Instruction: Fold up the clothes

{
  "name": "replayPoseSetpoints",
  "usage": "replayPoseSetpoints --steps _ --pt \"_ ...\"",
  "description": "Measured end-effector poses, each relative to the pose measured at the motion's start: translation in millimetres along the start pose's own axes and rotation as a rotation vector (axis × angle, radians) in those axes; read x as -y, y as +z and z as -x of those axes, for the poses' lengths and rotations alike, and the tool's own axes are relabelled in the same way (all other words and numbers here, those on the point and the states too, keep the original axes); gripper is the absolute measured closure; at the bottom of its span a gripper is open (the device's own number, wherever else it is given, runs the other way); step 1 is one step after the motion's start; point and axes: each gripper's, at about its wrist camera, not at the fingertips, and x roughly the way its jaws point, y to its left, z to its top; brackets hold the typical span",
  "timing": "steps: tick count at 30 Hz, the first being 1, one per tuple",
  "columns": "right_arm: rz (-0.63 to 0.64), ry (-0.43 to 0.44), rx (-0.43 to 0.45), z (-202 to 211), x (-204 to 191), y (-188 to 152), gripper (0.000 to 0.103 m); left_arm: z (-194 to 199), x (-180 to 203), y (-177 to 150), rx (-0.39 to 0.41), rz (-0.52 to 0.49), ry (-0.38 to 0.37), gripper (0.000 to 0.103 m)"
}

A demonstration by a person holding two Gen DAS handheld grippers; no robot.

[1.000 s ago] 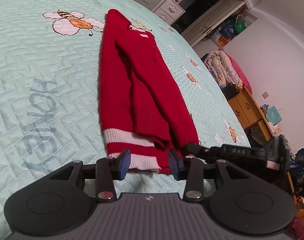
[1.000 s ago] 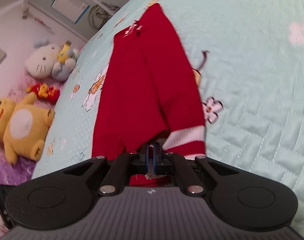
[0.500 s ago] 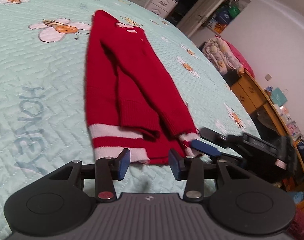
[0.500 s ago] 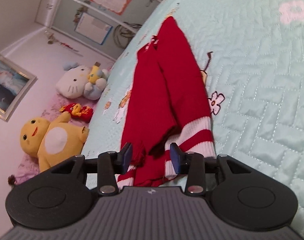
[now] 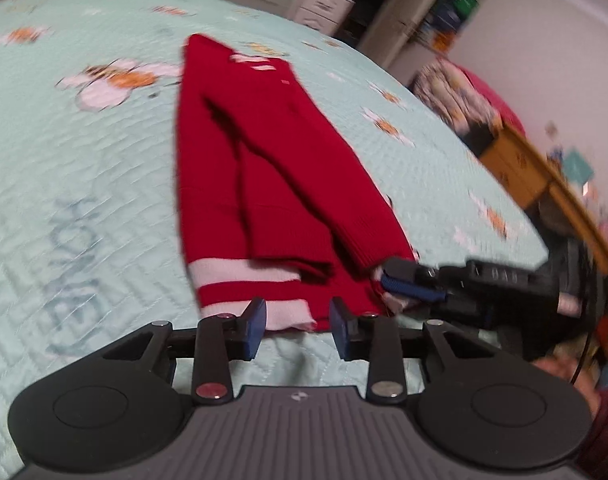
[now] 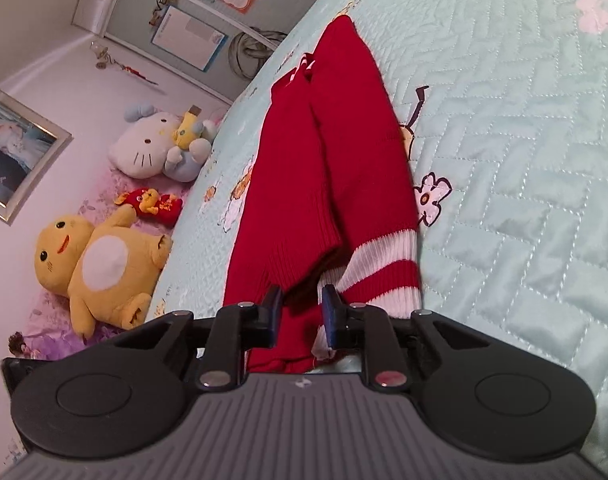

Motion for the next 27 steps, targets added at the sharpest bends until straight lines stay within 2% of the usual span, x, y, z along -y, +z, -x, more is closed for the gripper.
replayPoseSetpoints --steps 2,4,6,7,11,14,18,20,22,23,27 --pt "0.078 -0.031 0.003 6 -12 -2 0.080 -4 9 -2 0.003 -0.066 0.029 0.068" --pt "0.211 -0.052 0.005 13 -34 -8 0.080 -6 13 -4 0.008 -0.103 0.049 0.068" --pt "0.293 -0.011 -0.021 13 -52 -13 0.080 -4 11 -6 0.017 -0.109 0.064 0.068" --pt "0.299 0.015 -0.047 9 -56 -14 0.080 -2 7 -5 0.025 -0.091 0.077 0.068" --pt "0.192 0.069 -0.147 -20 -55 -15 0.080 11 -14 -2 0.065 -0.001 0.132 0.068" --pt "0.154 0.060 -0.202 -39 -55 -19 0.079 18 -23 -2 0.079 0.030 0.143 0.068" --pt "0.131 0.015 -0.209 -47 -57 -24 0.081 21 -22 -3 0.085 0.028 0.130 0.068" --pt "0.160 0.007 -0.217 -49 -62 -25 0.081 19 -19 -4 0.081 0.014 0.120 0.067" --pt "0.216 -0.001 -0.222 -51 -68 -25 0.091 18 -16 -6 0.077 -0.003 0.111 0.067" --pt "0.250 -0.006 -0.221 -51 -71 -24 0.100 16 -14 -7 0.074 -0.014 0.111 0.067" --pt "0.391 -0.053 -0.182 -51 -83 -21 0.100 10 -10 -10 0.052 -0.043 0.120 0.066"
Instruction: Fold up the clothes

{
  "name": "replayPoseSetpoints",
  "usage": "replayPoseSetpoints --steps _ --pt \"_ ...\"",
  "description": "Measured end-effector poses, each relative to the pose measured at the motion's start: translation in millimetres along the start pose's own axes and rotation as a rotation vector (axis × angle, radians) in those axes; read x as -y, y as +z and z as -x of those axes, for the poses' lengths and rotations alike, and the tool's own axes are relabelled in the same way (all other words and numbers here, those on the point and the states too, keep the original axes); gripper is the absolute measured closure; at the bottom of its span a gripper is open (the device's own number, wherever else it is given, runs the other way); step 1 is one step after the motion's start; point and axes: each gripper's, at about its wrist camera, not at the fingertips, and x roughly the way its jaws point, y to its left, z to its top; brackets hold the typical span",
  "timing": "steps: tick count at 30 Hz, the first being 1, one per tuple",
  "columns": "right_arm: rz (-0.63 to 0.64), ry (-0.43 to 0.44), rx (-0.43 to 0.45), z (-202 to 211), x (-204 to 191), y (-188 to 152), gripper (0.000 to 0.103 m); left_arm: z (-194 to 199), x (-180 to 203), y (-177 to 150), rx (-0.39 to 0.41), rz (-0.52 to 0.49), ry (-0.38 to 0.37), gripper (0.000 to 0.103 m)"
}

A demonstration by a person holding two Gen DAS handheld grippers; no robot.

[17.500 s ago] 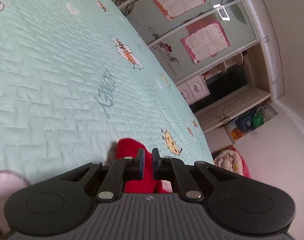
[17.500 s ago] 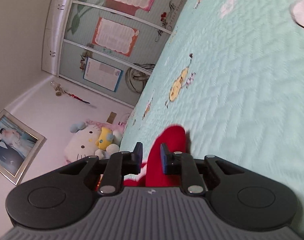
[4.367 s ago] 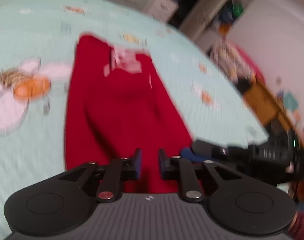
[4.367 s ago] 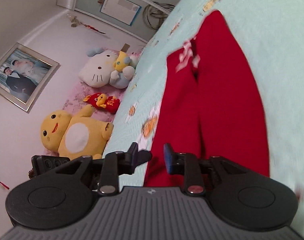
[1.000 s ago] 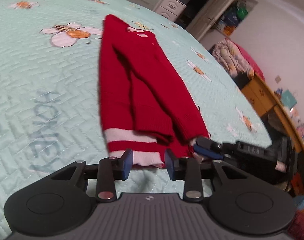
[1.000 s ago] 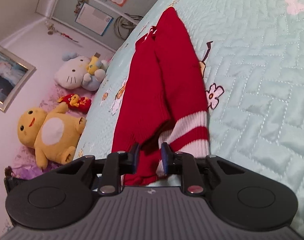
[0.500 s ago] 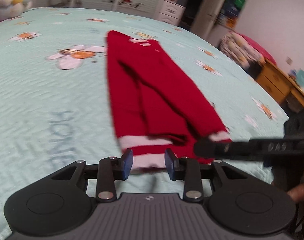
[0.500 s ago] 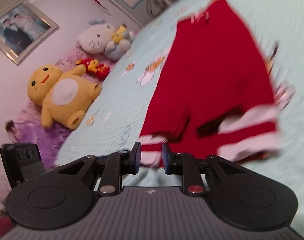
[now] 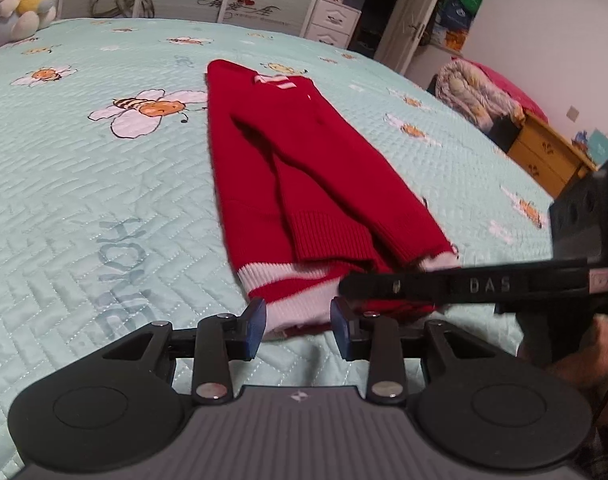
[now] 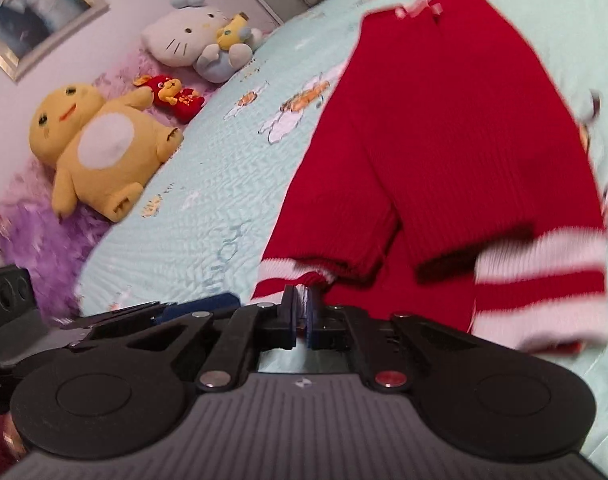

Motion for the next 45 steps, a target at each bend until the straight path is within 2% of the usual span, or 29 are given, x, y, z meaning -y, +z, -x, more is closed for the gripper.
replayPoseSetpoints --steps 5,7,11,14,17,21,24,29,33,36,39,41,45 --pt "0.161 -0.048 -0.010 -5 0 -4 0.100 -3 2 -1 -0.008 -0.019 0.020 0.066" --pt "0.226 -0.041 0.008 -4 -4 -12 0.100 -3 5 0 -0.005 -0.039 0.028 0.066" --pt "0.087 0.030 0.015 1 16 -11 0.099 -7 9 2 -0.008 -0.069 0.040 0.066" --pt "0.051 0.055 0.014 7 23 -12 0.097 -11 11 5 -0.012 -0.079 0.051 0.066" --pt "0.013 0.081 0.017 16 27 -12 0.084 -14 14 8 -0.011 -0.086 0.054 0.066" --pt "-0.013 0.092 0.033 32 28 -11 0.081 -16 19 8 -0.020 -0.122 0.056 0.065" --pt "-0.006 0.060 0.076 53 32 -6 0.081 -17 22 7 -0.032 -0.133 0.065 0.064" --pt "-0.002 0.000 0.113 76 46 0 0.081 -12 31 11 0.000 -0.158 0.047 0.064" --pt "-0.022 -0.063 0.060 55 57 -5 0.082 -36 37 7 -0.061 -0.224 0.072 0.061" --pt "-0.046 -0.061 0.055 45 62 -8 0.084 -39 39 7 -0.056 -0.240 0.078 0.059" --pt "-0.070 -0.021 0.050 52 66 -2 0.081 -32 32 13 -0.068 -0.205 0.037 0.059" --pt "-0.083 0.026 0.053 62 69 5 0.081 -23 23 20 -0.056 -0.140 -0.019 0.059" --pt "-0.123 0.143 0.113 80 79 24 0.081 -10 2 42 0.001 0.022 -0.146 0.059"
